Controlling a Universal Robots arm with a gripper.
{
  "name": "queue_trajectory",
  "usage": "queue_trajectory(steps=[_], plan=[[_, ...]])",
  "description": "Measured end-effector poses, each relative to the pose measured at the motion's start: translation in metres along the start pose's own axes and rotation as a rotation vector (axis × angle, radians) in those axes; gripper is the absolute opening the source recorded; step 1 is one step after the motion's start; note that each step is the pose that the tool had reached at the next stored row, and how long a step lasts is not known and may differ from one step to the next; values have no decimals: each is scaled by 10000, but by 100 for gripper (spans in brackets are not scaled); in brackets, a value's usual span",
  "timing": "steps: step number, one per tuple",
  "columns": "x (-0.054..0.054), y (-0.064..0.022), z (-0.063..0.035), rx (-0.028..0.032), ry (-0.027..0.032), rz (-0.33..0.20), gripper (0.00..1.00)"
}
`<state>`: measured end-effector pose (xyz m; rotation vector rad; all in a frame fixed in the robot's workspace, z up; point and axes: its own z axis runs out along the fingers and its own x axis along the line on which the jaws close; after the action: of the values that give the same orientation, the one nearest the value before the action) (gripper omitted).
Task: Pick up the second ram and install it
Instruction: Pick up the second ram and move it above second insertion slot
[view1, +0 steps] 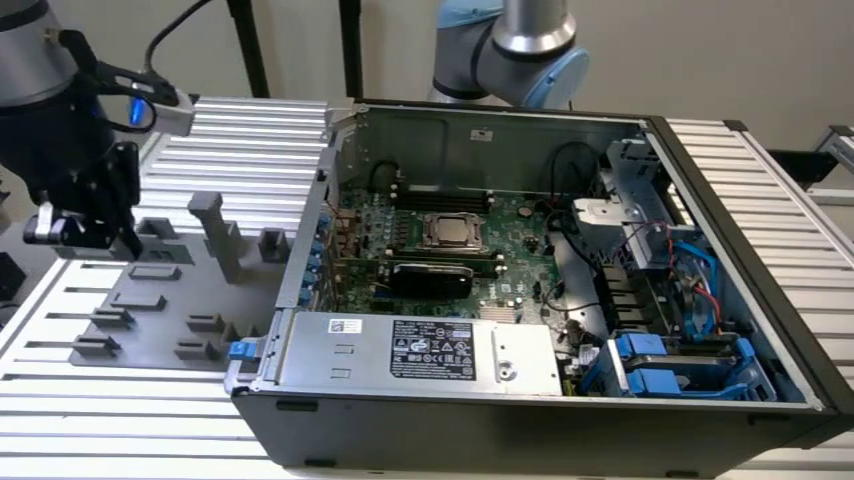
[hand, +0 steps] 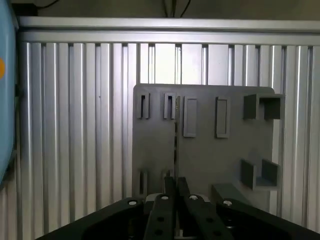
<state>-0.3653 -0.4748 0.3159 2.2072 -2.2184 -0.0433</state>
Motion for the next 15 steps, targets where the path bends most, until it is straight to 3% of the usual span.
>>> queue_trajectory(steps=[6,15], plan=[[-4,-199,-280,0,0,0,0],[-11,-594,-701,-1,-10,-1,0]])
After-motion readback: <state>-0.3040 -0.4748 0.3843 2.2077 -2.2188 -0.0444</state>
